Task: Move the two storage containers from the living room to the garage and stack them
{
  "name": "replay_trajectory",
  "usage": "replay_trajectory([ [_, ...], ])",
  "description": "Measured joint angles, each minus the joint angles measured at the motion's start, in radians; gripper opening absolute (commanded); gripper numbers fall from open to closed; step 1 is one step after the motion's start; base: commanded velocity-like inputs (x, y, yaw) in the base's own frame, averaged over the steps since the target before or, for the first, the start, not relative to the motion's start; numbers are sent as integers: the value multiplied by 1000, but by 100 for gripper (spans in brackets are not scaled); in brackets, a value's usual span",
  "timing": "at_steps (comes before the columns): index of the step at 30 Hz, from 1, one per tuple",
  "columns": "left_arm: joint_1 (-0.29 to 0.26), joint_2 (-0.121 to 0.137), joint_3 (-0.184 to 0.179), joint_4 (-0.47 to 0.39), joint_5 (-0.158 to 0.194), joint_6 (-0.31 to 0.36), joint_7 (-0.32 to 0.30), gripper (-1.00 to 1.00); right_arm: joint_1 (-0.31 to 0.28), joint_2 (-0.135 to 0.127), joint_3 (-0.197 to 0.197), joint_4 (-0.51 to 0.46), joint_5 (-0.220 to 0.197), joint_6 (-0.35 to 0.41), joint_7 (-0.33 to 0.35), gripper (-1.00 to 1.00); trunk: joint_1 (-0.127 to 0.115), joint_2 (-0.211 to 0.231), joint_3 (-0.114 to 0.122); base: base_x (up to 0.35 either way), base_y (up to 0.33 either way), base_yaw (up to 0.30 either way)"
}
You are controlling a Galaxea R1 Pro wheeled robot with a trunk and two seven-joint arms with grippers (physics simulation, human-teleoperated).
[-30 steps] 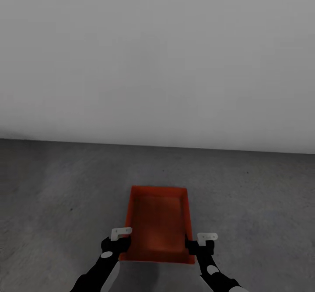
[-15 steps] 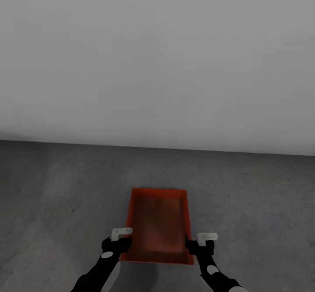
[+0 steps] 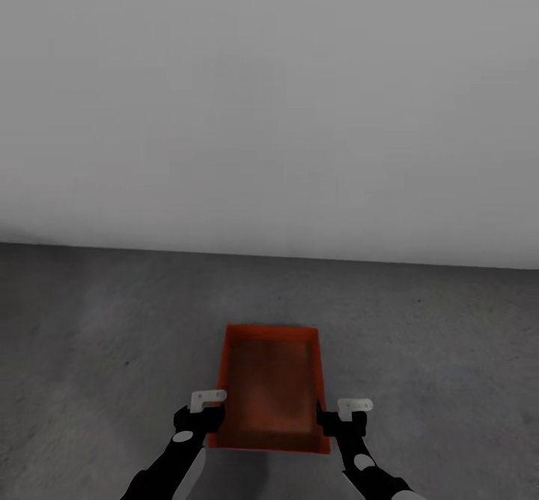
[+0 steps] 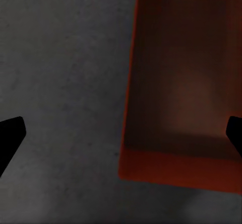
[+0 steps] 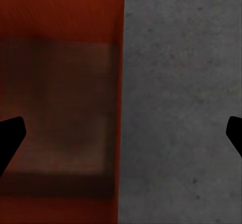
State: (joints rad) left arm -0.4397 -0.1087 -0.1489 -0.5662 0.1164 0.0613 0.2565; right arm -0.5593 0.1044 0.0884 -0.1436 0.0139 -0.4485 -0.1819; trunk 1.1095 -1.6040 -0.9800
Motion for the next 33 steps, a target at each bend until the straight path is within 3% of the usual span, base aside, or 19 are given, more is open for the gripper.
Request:
replay_trajectory([
  [33, 0, 0, 2, 2, 2, -1, 0, 100, 0, 0, 0, 0, 0, 0, 0, 100, -127, 231, 103, 0, 0, 0],
])
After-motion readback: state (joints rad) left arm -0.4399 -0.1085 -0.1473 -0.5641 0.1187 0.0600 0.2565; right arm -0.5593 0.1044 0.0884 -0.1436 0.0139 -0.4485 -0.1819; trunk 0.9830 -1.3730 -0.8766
